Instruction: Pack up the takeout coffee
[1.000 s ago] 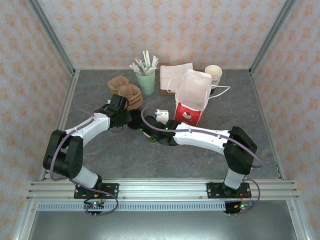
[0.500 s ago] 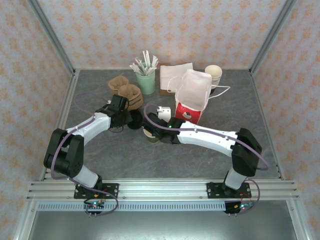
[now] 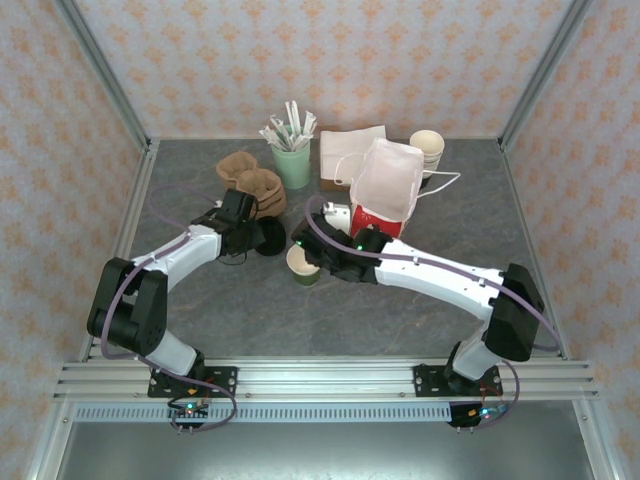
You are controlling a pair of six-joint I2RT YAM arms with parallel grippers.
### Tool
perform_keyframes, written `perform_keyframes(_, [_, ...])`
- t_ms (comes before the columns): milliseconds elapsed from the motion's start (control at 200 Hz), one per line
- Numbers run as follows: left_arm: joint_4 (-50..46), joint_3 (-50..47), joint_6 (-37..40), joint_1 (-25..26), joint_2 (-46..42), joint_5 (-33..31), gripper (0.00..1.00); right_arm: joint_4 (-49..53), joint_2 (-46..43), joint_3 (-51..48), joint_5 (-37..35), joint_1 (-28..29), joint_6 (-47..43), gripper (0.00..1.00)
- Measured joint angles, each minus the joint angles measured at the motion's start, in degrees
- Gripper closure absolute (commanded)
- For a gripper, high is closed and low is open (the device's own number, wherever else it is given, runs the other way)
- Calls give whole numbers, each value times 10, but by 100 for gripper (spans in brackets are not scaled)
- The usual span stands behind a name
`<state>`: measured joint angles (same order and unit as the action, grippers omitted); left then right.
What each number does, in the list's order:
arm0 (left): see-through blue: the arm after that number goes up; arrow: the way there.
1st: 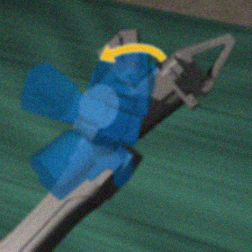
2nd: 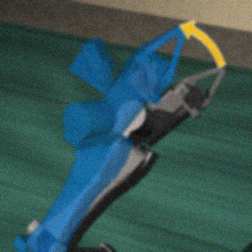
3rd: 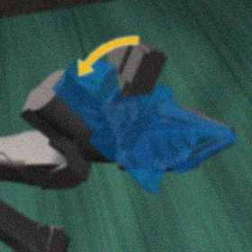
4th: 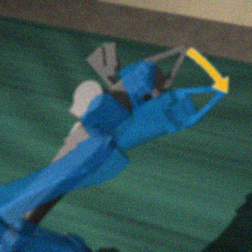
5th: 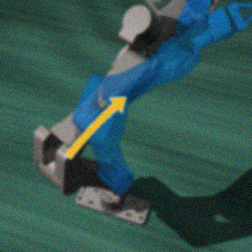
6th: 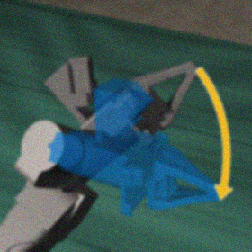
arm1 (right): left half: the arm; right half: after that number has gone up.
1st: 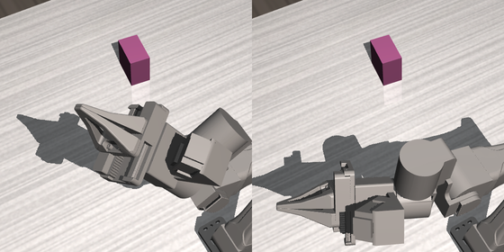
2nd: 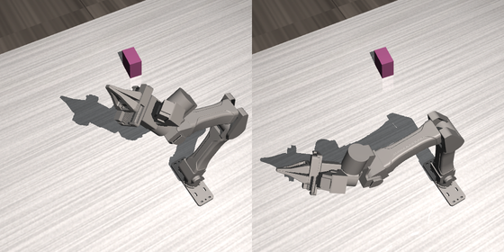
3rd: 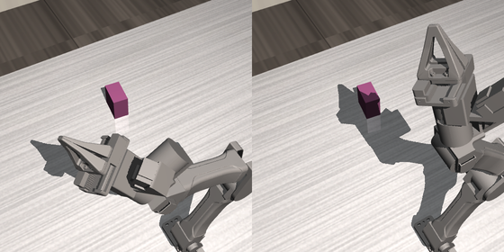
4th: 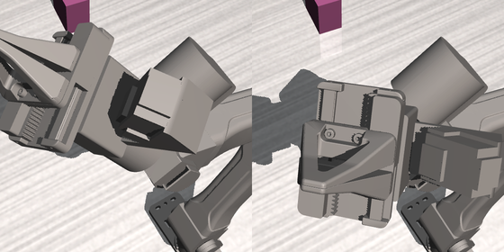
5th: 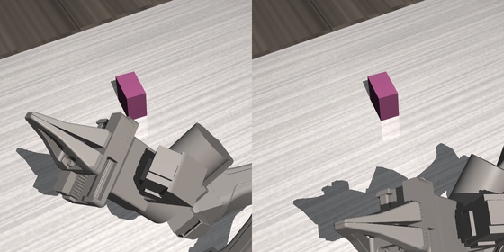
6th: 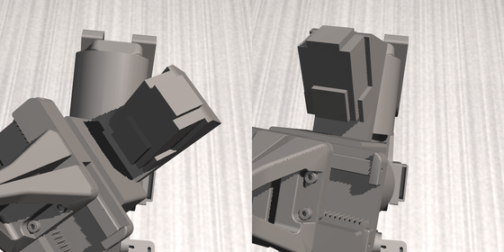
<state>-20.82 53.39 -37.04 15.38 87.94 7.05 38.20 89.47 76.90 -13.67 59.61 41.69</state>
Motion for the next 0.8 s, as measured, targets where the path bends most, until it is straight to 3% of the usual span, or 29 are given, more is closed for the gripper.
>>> perform_keyframes(475, [-105,43,11,16,-114,-6,85,-8,-4,89,71,-14,-44,56])
perform_keyframes(801, [-232,97,15,68,-187,-16,85,11,53,186,99,-17,-88,55])
